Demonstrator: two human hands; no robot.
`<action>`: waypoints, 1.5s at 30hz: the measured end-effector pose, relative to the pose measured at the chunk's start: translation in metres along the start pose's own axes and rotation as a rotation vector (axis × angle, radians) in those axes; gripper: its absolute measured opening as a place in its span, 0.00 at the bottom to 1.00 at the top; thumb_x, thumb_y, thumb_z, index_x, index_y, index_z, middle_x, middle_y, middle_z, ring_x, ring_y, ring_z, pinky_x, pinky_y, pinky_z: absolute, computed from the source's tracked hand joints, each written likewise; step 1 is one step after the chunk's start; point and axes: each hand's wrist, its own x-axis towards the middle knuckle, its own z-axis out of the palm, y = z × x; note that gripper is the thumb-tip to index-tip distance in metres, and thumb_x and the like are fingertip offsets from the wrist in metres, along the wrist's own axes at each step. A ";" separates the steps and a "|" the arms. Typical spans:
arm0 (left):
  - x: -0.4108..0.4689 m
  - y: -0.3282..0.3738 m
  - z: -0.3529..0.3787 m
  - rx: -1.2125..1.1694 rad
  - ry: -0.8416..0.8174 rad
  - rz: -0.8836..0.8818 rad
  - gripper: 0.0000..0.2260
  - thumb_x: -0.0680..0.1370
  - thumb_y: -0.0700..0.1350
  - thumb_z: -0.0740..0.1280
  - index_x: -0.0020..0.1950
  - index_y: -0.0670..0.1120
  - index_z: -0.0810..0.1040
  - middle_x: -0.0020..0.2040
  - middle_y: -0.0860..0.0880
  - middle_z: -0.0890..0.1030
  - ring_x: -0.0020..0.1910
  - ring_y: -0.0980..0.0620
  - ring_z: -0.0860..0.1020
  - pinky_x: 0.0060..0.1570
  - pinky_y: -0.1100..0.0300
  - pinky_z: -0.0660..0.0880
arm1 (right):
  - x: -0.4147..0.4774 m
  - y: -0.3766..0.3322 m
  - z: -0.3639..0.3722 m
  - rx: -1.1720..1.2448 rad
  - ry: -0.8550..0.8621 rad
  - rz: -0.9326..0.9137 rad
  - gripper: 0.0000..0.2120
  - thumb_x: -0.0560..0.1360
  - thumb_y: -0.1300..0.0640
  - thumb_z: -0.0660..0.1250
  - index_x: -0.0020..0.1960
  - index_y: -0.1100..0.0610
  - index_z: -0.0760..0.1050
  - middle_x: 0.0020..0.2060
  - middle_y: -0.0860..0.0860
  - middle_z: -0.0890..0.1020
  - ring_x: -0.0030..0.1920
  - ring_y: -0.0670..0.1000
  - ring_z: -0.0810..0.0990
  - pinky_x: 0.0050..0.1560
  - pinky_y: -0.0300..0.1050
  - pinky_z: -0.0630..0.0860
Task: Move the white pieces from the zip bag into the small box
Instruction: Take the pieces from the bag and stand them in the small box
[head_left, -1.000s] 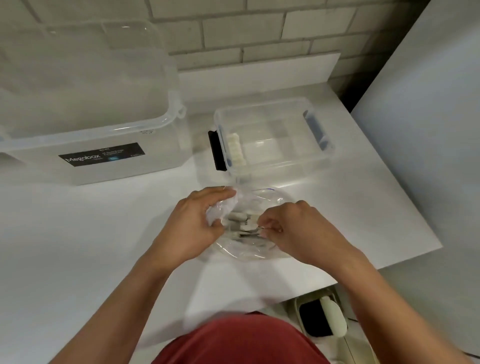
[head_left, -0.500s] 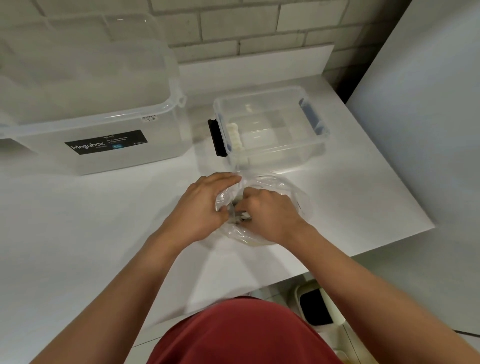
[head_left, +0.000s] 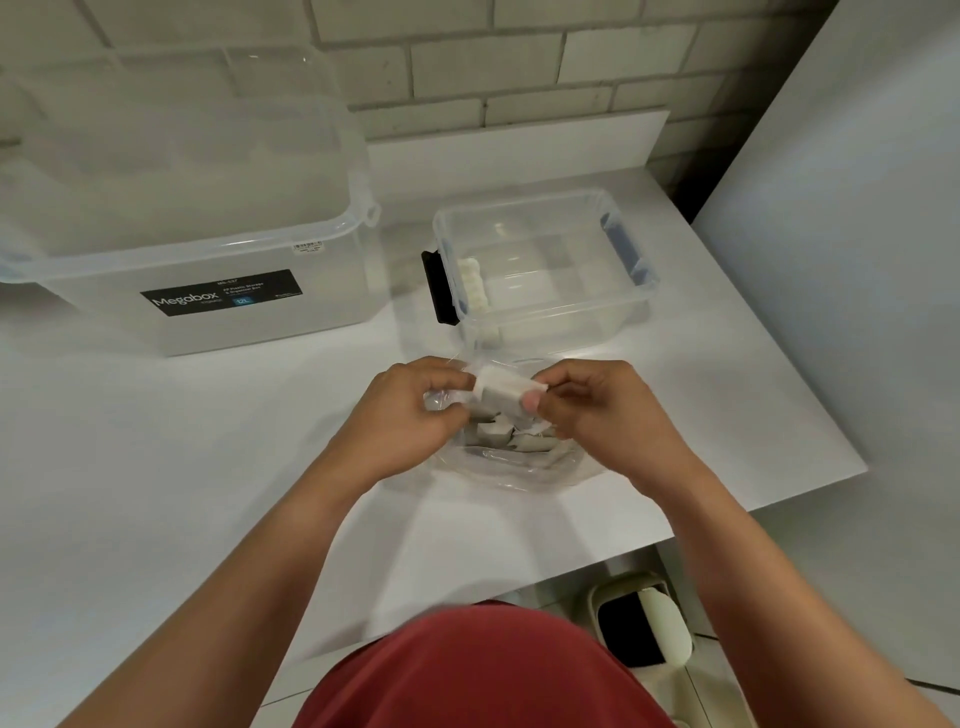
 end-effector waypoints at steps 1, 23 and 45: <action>0.001 0.001 0.000 -0.036 -0.003 -0.015 0.12 0.77 0.44 0.71 0.58 0.54 0.86 0.64 0.64 0.79 0.63 0.60 0.77 0.62 0.65 0.71 | -0.001 -0.001 -0.003 0.102 0.018 0.028 0.02 0.77 0.56 0.75 0.46 0.52 0.86 0.40 0.50 0.88 0.46 0.58 0.86 0.52 0.56 0.83; 0.003 0.001 0.004 -0.243 0.064 -0.071 0.05 0.77 0.52 0.74 0.47 0.52 0.88 0.34 0.63 0.79 0.32 0.61 0.74 0.40 0.59 0.72 | -0.018 0.000 0.005 0.223 0.092 0.018 0.07 0.76 0.64 0.73 0.46 0.53 0.84 0.43 0.48 0.87 0.41 0.51 0.87 0.49 0.52 0.83; 0.006 0.017 -0.011 -0.201 -0.264 0.034 0.10 0.77 0.58 0.72 0.50 0.54 0.88 0.59 0.57 0.82 0.53 0.51 0.81 0.43 0.61 0.75 | 0.018 -0.026 -0.016 -0.077 -0.135 -0.130 0.07 0.71 0.58 0.81 0.47 0.51 0.86 0.40 0.48 0.88 0.44 0.47 0.87 0.56 0.52 0.83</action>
